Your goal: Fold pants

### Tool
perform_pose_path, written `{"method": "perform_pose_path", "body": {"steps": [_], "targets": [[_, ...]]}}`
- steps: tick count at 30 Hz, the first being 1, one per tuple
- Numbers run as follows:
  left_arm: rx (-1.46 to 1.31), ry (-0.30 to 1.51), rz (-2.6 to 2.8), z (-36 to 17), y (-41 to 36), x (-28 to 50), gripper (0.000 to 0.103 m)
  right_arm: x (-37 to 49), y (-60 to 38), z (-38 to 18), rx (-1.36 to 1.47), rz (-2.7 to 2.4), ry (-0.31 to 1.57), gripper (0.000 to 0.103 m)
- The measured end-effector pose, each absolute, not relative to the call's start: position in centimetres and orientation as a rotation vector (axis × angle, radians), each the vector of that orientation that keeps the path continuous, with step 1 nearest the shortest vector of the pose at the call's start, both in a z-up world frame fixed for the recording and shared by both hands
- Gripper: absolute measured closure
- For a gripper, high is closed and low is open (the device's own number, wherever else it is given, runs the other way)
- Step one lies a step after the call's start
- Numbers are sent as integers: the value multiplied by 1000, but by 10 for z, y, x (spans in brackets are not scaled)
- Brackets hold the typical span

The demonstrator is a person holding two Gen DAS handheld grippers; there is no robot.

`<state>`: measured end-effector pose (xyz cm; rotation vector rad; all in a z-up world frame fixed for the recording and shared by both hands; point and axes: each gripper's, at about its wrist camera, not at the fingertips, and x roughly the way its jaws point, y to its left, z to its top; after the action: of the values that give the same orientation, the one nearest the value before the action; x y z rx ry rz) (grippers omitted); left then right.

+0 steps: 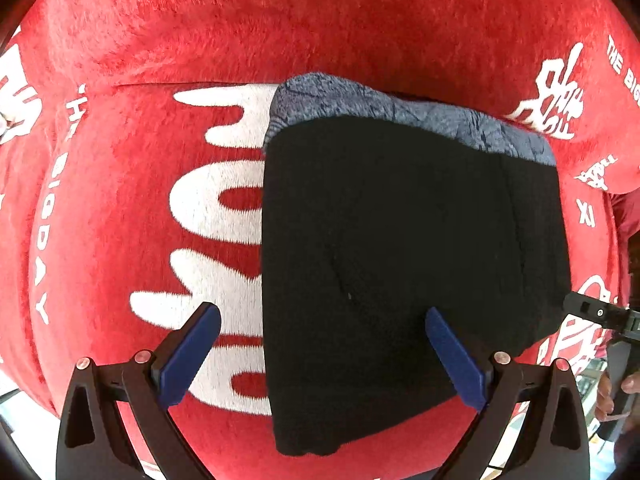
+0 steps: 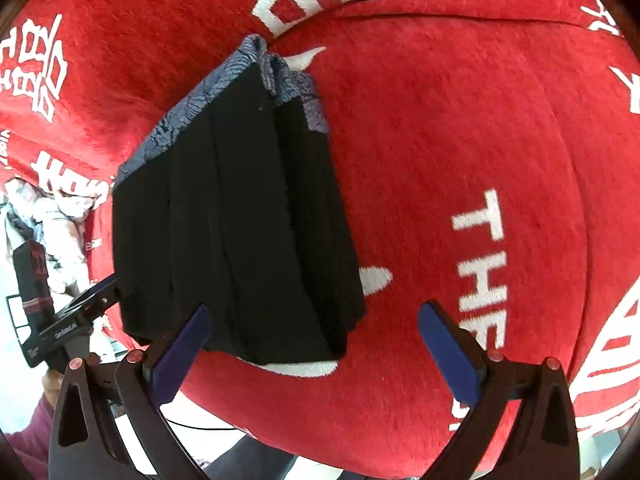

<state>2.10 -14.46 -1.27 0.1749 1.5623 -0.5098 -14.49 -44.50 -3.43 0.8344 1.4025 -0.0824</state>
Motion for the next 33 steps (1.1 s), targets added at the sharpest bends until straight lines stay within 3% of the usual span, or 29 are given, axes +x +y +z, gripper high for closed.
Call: {"method": "perform_pose_path", "body": {"steps": [17, 27, 30, 31, 32, 33], "targets": [[-103, 1642, -678, -63, -145, 63, 1, -85, -475, -82, 1035, 265, 1316, 0], [-67, 1641, -692, -70, -153, 66, 0, -93, -502, -88, 1131, 300, 1284, 1], [-84, 1643, -699, -70, -152, 66, 1, -76, -479, -78, 966, 277, 1368, 10], [-89, 1635, -701, -69, -152, 65, 3, -74, -476, -74, 918, 268, 1386, 25], [-103, 1628, -717, -66, -151, 64, 16, -75, -475, -72, 918, 272, 1390, 29], [-111, 1616, -728, -62, -150, 62, 19, -75, -475, -71, 928, 271, 1385, 32]]}}
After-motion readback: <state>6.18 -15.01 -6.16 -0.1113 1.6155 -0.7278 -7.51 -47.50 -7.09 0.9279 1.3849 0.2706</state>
